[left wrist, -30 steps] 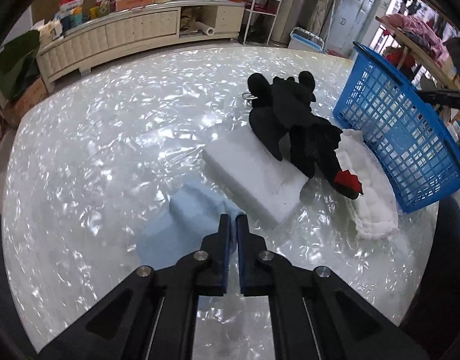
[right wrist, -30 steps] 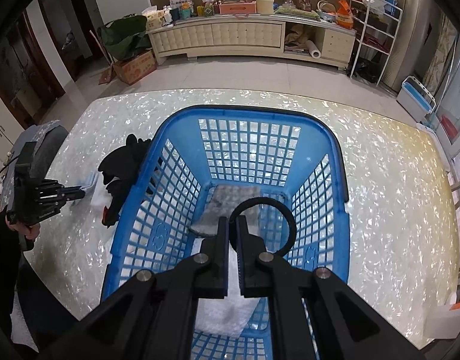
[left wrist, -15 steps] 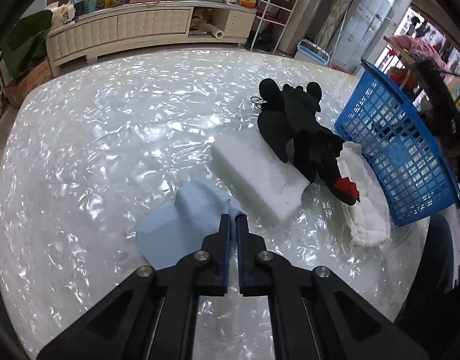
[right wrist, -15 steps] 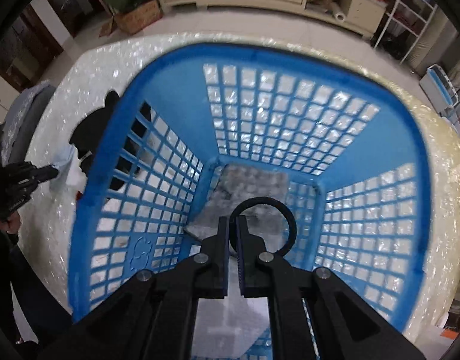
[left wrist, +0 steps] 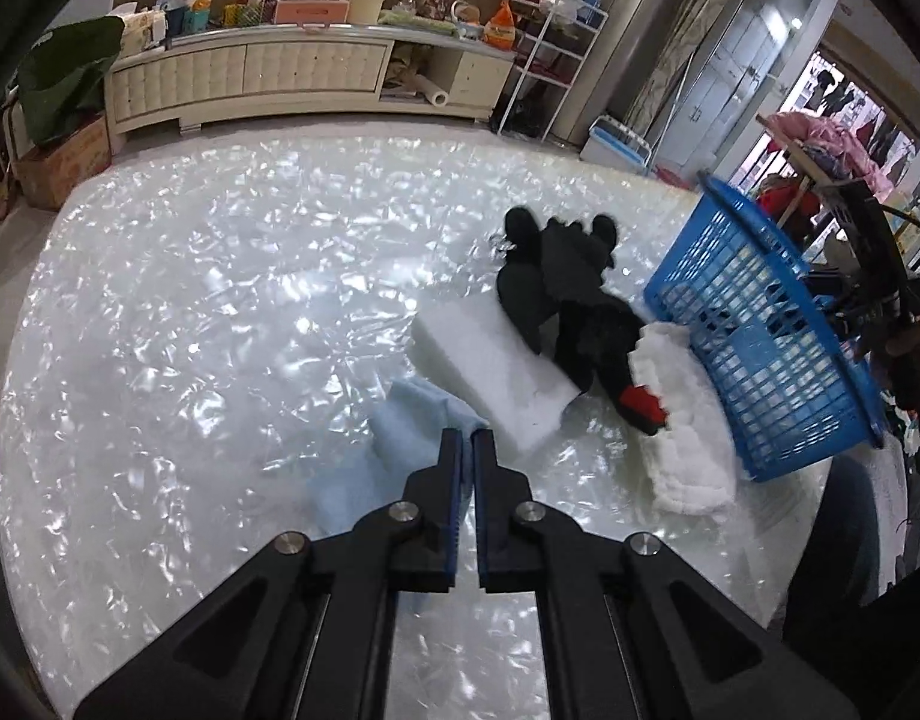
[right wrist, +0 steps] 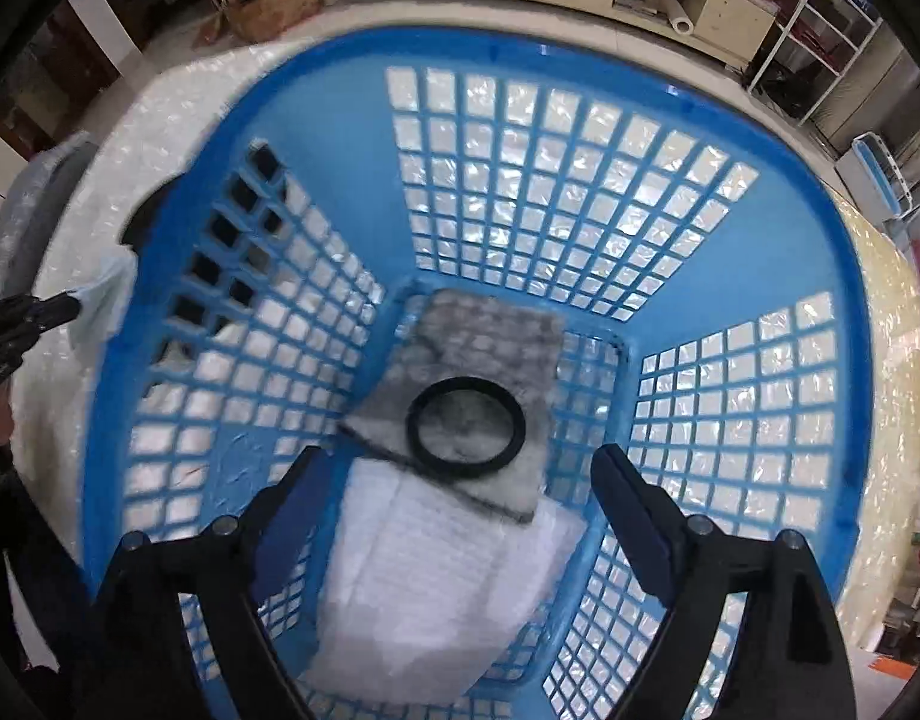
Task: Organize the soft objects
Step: 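Lift the light blue cloth with the left gripper toward the basket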
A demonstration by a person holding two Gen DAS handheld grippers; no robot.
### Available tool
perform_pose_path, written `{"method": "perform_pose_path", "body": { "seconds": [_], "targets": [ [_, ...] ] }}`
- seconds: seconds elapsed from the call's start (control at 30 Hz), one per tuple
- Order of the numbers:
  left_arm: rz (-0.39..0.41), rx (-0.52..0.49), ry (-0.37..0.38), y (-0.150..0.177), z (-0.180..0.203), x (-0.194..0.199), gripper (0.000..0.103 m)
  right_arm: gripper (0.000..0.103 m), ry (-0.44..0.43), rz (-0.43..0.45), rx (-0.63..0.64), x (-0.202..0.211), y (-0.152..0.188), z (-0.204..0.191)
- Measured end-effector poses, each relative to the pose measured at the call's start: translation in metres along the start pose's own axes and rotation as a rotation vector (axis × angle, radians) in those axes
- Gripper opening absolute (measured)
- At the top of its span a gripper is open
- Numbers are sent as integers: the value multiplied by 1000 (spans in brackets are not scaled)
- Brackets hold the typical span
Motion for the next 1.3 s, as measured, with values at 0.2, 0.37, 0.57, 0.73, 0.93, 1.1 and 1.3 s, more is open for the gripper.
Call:
{"method": "perform_pose_path", "body": {
  "seconds": [0.2, 0.37, 0.57, 0.73, 0.93, 1.1, 1.3],
  "targets": [
    [46, -13, 19, -5, 19, 32, 3, 103, -30, 82, 4, 39, 11, -12],
    [79, -19, 23, -13, 43, 62, 3, 103, -34, 149, 21, 68, 28, -22],
    [77, -19, 8, -22, 76, 84, 3, 103, -38, 196, -6, 81, 52, -14],
    [89, 4, 27, -35, 106, 90, 3, 103, -17, 218, -49, 89, 68, 1],
    [98, -33, 28, -57, 144, 89, 3, 103, 13, 267, -90, 103, 90, 13],
    [98, -96, 17, -77, 180, 79, 3, 103, 32, 296, -119, 107, 106, 27],
    [97, -173, 24, -103, 222, 62, 3, 103, 45, 312, -159, 108, 114, 46]
  ]
}}
Point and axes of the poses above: each gripper's, at about its wrist camera, not at the fingertips, and x roughly against the way its jaws point, z to its right, y to its underside, the point moved 1 cm from there along -x, roughly the way its jaws point, and after that the axes turned 2 degrees about -x, right-handed, at the moved point
